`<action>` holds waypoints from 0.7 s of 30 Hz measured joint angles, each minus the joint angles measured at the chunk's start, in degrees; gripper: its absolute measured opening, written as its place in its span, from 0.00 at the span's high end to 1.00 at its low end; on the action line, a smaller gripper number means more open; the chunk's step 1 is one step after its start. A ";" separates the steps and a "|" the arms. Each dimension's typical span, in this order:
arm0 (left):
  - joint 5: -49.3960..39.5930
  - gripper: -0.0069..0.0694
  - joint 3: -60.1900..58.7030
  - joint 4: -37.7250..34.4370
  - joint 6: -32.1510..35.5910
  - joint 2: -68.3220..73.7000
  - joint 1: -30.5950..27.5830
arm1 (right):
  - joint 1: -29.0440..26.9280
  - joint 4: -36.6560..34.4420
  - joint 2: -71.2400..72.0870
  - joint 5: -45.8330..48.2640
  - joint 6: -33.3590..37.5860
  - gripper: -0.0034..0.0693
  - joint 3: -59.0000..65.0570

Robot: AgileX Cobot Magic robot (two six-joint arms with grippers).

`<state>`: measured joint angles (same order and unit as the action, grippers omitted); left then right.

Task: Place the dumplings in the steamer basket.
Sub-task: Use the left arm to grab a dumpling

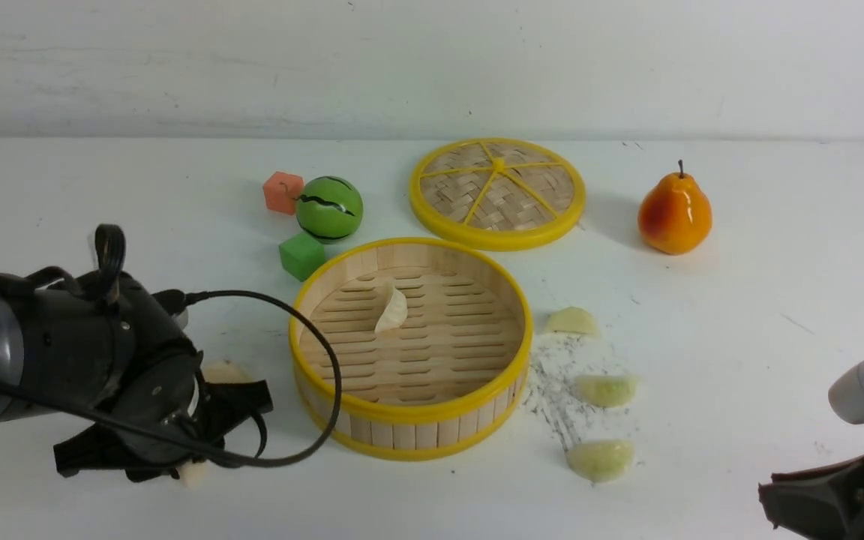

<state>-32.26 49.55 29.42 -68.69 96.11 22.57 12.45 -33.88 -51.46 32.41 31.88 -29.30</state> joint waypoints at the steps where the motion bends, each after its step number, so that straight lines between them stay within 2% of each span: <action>1: -0.22 0.67 0.00 0.64 0.00 0.00 0.00 | 0.00 0.00 0.00 0.00 0.00 0.82 0.00; 4: -0.89 0.62 0.00 2.42 0.00 0.00 0.00 | 0.00 -0.14 0.00 0.00 0.00 0.82 0.00; 11: -0.93 0.44 0.00 2.82 0.47 0.00 0.00 | 0.00 -0.19 0.00 0.04 0.00 0.81 0.00; 17: 1.55 0.42 -0.02 2.71 -2.44 0.00 -0.20 | 0.00 -0.06 0.00 0.04 0.00 0.80 0.00; 21: 2.73 0.44 -0.02 2.03 -5.00 0.00 -2.59 | 0.00 -0.18 0.00 0.19 -0.05 0.80 0.00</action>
<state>-29.53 49.53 31.46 -73.69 96.11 19.98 12.45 -34.06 -51.46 32.60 31.82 -29.30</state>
